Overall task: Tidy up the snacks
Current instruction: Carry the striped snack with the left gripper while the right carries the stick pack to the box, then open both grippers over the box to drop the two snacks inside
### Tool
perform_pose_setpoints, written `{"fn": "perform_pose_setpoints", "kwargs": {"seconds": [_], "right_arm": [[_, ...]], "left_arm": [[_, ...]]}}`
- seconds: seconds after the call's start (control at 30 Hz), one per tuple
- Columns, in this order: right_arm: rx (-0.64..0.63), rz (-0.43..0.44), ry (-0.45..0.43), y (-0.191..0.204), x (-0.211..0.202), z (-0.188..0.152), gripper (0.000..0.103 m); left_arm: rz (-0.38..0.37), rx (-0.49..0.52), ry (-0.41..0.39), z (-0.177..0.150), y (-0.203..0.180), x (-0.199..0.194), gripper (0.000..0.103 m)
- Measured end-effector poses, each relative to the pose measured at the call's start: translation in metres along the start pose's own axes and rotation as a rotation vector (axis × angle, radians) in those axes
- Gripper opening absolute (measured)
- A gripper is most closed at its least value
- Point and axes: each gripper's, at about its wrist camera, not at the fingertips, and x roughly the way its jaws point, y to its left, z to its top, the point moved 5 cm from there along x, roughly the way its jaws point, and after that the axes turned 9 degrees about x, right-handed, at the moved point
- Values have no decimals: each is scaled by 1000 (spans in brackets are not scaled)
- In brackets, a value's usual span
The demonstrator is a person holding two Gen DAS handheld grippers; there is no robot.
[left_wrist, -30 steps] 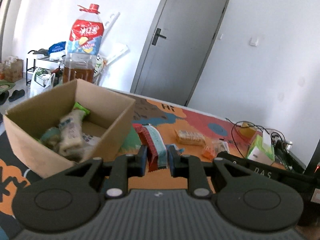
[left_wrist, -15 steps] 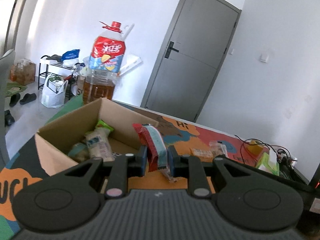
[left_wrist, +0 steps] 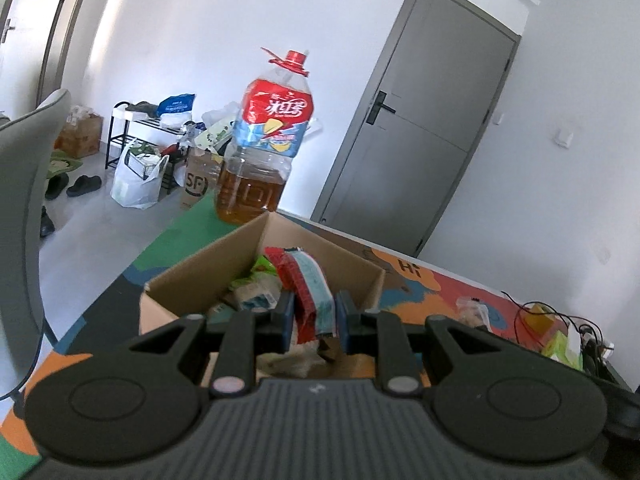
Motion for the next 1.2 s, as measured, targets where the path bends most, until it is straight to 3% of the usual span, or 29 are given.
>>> {"fn": "perform_pose_setpoints", "kwargs": {"seconds": [0.4,0.8,0.9,0.93,0.97,1.2], "right_arm": [[-16,29,24,22,26,3,21],[-40,58,48,50,57,6,21],[-42,76,51,55,63,6,31],[-47,79,51,56,63,7,42],[-49,82,49,56,63,7,50],[-28,71,65,44,52,1,58]], "left_arm": [[9,-67,41,-1,29,26,24],[31,-111,46,3,59,18,28],[43,-113,48,2,63,16,30],[45,-116,51,1,64,16,30],[47,-117,52,1,65,16,32],[40,-94,24,-2,59,11,66]]}}
